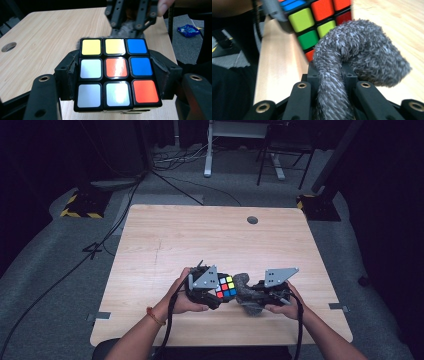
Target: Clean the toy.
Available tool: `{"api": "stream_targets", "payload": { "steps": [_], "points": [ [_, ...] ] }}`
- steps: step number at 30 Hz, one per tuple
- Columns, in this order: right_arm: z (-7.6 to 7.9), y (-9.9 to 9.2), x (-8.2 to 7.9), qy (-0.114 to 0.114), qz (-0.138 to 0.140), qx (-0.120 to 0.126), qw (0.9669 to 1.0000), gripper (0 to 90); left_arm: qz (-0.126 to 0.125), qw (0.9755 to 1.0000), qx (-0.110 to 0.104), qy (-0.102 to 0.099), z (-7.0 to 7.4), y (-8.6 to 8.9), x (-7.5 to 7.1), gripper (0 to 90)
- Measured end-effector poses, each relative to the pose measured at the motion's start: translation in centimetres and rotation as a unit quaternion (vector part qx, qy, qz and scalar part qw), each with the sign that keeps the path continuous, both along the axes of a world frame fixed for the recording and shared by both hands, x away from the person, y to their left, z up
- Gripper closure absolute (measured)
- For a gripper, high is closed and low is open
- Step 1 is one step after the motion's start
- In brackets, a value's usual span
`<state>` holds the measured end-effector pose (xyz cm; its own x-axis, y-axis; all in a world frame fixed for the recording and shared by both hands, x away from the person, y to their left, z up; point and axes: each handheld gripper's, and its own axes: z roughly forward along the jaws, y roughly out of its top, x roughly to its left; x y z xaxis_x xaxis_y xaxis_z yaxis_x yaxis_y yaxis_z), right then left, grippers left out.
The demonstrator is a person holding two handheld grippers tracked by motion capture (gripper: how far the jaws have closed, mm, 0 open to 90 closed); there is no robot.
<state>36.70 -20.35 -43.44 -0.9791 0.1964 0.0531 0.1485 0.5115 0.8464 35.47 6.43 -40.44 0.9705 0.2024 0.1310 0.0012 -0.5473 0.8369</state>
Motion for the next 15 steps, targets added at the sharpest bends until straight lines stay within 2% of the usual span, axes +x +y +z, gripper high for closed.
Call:
{"api": "stream_targets", "payload": {
  "steps": [4, 5, 7, 9, 12, 15],
  "points": [
    [-0.4, 0.4, -0.4, 0.008, 0.017, -0.011, 0.9998, 75.3, 0.011, 0.9999, 0.003, 0.003, -0.1, 0.3, 0.4, 33.7],
    [-0.3, 0.4, -0.5, 0.008, 0.022, -0.009, 0.9997, 75.4, 0.012, 0.9999, -0.003, 0.008, -0.1, 0.5, 0.5, 33.7],
    [0.1, 0.4, -0.7, 0.003, 0.027, 0.0, 0.9996, 75.3, 0.019, 0.9998, 0.001, 0.007, -0.2, 0.6, 0.6, 33.7],
    [0.7, 0.1, -1.0, -0.002, 0.031, 0.023, 0.9993, 75.3, 0.016, 0.9998, 0.006, 0.01, -0.5, 0.5, 0.7, 33.7],
    [1.4, -0.1, -1.1, -0.016, 0.02, 0.044, 0.9987, 75.4, 0.005, 0.9997, 0.021, 0.011, -1.0, -0.3, 0.3, 33.7],
    [1.5, -0.4, -0.8, -0.025, -0.005, 0.056, 0.9981, 75.4, -0.009, 0.9997, 0.016, 0.016, -1.1, -0.8, -0.1, 33.7]
  ]
}}
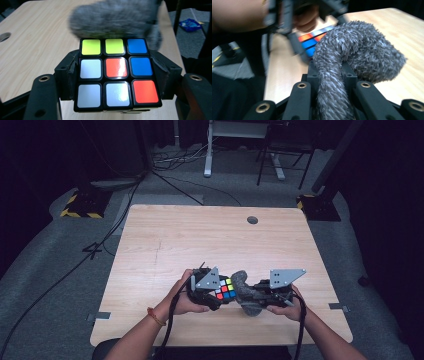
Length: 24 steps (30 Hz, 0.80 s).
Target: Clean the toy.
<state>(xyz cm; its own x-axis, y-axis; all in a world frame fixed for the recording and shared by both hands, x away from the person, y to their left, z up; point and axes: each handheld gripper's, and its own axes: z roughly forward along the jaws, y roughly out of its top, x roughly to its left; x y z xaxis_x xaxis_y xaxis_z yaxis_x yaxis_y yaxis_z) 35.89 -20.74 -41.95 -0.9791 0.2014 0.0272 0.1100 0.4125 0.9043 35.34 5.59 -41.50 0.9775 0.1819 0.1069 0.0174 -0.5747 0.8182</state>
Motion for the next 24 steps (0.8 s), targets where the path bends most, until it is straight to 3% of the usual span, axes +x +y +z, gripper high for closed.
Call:
{"api": "stream_targets", "payload": {
  "steps": [2, 5, 7, 9, 12, 16, 19, 24],
  "points": [
    [-0.2, -0.1, 0.3, 0.002, -0.012, 0.003, 0.9999, 75.6, -0.003, 1.0, 0.003, -0.007, 0.2, -0.3, -0.5, 33.6],
    [-1.2, 0.1, 0.8, 0.023, -0.01, -0.017, 0.9995, 75.6, -0.003, 1.0, -0.006, -0.005, 0.5, 0.0, -0.7, 33.6],
    [-1.7, 0.2, 0.8, 0.026, -0.009, -0.034, 0.999, 75.6, 0.003, 0.9999, -0.01, -0.01, 0.7, 0.2, -0.6, 33.6],
    [-1.7, 0.3, 0.7, 0.026, -0.005, -0.035, 0.999, 75.6, 0.003, 0.9999, -0.013, -0.01, 0.8, 0.4, -0.5, 33.6],
    [-1.1, 0.2, 0.5, 0.018, 0.004, -0.011, 0.9998, 75.6, 0.007, 0.9996, 0.016, -0.023, 0.3, -0.1, -0.6, 33.5],
    [-0.5, 0.4, -0.1, 0.001, 0.005, -0.003, 1.0, 75.6, 0.008, 0.9996, 0.02, -0.018, 0.2, -0.2, -0.4, 33.4],
    [-0.1, 0.4, -0.4, -0.016, -0.001, 0.0, 0.9999, 75.6, 0.015, 0.999, 0.036, -0.024, 0.0, -0.5, -0.4, 33.3],
    [0.5, 0.6, -0.9, -0.026, 0.01, 0.014, 0.9995, 75.7, 0.017, 0.998, 0.056, -0.025, -0.5, -1.4, -0.4, 32.8]
  ]
}}
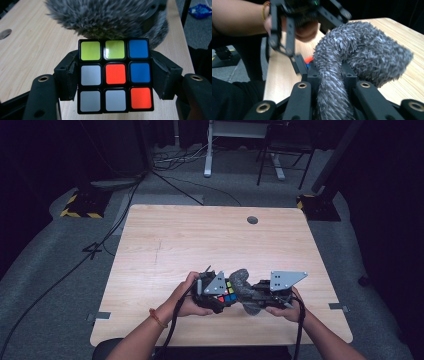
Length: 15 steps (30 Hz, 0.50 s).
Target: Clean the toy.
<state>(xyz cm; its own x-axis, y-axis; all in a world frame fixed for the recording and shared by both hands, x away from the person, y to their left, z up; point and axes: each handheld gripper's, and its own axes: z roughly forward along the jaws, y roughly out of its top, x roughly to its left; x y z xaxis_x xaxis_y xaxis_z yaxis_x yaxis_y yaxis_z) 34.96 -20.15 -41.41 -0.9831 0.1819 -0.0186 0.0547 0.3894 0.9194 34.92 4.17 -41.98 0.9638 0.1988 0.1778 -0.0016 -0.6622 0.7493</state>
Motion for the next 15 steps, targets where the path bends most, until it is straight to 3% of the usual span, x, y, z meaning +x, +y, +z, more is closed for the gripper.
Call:
{"api": "stream_targets", "payload": {
  "steps": [6, 9, 13, 15],
  "points": [
    [0.2, 1.1, -0.5, -0.012, 0.014, -0.011, 0.9998, 75.6, 0.0, 0.9996, 0.03, -0.001, -0.6, -0.9, 0.0, 32.8],
    [0.3, 1.2, -0.5, -0.016, 0.007, -0.019, 0.9997, 75.5, 0.004, 0.9995, 0.032, 0.001, -0.7, -0.9, 0.2, 33.1],
    [0.1, 0.3, 0.3, -0.013, -0.021, -0.034, 0.9991, 75.4, 0.01, 0.9999, 0.003, 0.004, -0.1, 0.1, 0.3, 33.3],
    [-0.5, -0.2, 1.0, 0.012, -0.026, -0.053, 0.9982, 75.1, 0.014, 0.9998, -0.012, -0.003, 0.6, 0.8, 0.4, 33.3]
  ]
}}
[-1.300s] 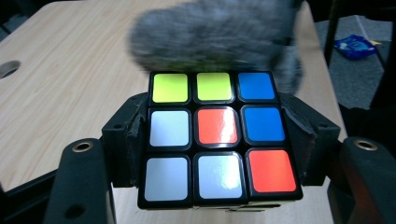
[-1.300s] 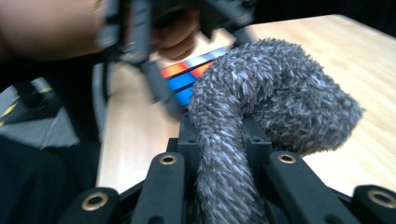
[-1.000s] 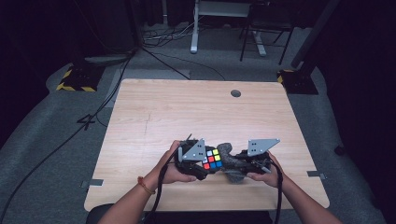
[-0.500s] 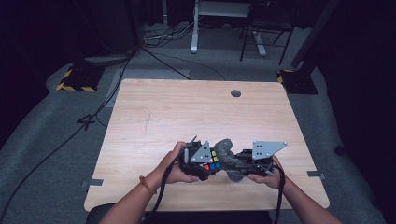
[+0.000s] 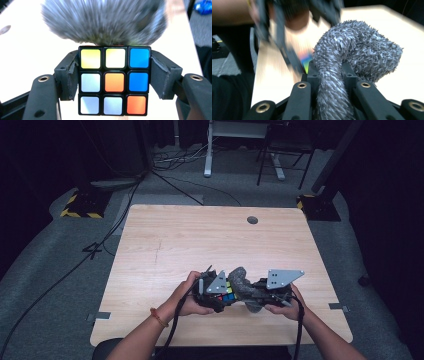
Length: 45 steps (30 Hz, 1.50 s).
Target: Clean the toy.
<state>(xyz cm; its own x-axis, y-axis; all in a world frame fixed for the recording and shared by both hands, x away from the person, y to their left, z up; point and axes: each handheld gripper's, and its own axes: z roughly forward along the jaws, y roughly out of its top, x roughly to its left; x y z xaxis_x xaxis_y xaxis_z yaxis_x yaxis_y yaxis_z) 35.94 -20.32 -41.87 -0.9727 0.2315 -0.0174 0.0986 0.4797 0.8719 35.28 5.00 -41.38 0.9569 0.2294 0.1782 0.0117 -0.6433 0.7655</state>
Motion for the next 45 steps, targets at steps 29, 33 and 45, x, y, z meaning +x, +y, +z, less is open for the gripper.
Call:
{"api": "stream_targets", "payload": {
  "steps": [29, 33, 45],
  "points": [
    [-2.0, -0.4, 1.2, 0.045, -0.015, -0.026, 0.9985, 74.7, -0.001, 0.9986, -0.053, 0.006, 1.3, 1.1, -0.3, 33.4],
    [-1.5, 0.2, 0.4, 0.037, 0.003, -0.025, 0.999, 74.6, 0.024, 0.9996, -0.005, -0.015, 0.6, 0.8, -0.1, 33.4],
    [-1.1, -1.5, 1.6, 0.007, -0.069, -0.063, 0.9956, 71.6, 0.069, 0.9957, 0.061, 0.015, -1.9, 1.5, 2.5, 33.2]
  ]
}}
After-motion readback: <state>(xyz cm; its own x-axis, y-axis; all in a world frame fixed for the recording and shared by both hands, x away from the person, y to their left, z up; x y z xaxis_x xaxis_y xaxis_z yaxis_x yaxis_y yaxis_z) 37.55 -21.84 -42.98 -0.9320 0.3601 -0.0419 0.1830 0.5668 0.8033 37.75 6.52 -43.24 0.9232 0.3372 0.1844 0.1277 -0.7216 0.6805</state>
